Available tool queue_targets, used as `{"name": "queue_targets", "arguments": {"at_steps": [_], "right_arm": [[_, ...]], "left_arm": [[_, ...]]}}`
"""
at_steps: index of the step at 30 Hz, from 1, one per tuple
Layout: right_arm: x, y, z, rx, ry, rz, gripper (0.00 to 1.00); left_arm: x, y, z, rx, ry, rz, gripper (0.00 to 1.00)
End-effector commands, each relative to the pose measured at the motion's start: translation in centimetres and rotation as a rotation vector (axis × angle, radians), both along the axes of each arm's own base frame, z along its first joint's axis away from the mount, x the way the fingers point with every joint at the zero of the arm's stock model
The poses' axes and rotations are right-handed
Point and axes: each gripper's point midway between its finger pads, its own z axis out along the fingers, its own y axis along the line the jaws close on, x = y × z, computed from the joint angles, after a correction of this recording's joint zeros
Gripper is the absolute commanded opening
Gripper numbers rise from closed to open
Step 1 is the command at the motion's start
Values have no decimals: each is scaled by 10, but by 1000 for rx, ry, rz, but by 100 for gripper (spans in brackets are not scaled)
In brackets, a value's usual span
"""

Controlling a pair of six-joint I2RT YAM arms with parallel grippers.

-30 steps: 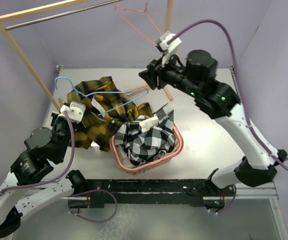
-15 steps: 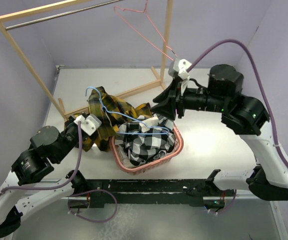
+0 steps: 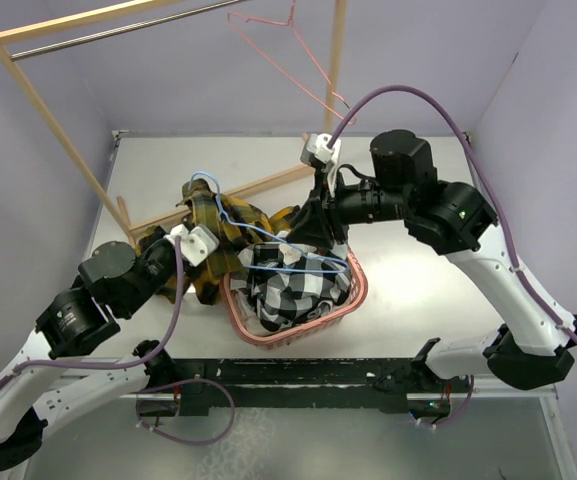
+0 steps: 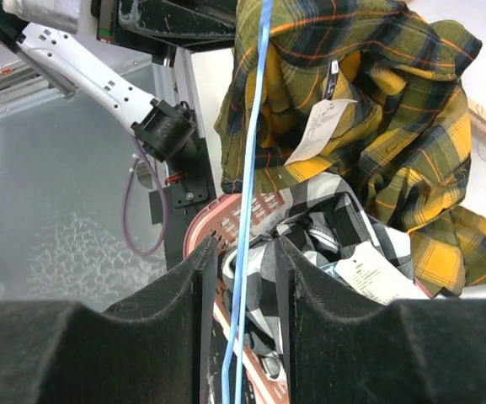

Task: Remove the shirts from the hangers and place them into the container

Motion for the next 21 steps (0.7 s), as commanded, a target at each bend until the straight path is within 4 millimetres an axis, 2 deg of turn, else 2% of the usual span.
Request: {"name": "queue_targets", "arguments": {"at_steps": [1, 7, 8, 11, 16, 17, 19, 21], "right_arm": [[-4, 0, -2, 13, 33, 0, 35], [-7, 4, -12, 5, 76, 17, 27], [-7, 4, -13, 4, 79, 17, 23], [-5, 3, -12, 8, 74, -5, 2], [2, -3, -10, 4, 66, -71, 0], [6, -8, -7, 0, 55, -111, 0], [6, -14, -5, -2, 47, -134, 0], [5, -20, -2, -8, 39, -158, 0]], "left_arm": [[1, 5, 48, -122, -121, 20, 0], [3, 9, 54, -129, -142, 45, 0], [3, 10, 55, -130, -146, 48, 0], [4, 12, 56, -134, -152, 58, 0], [7, 17, 52, -143, -135, 104, 0], [8, 21, 47, -156, -112, 131, 25], [7, 22, 39, -161, -74, 140, 40], [5, 26, 32, -188, -30, 169, 46]]}}
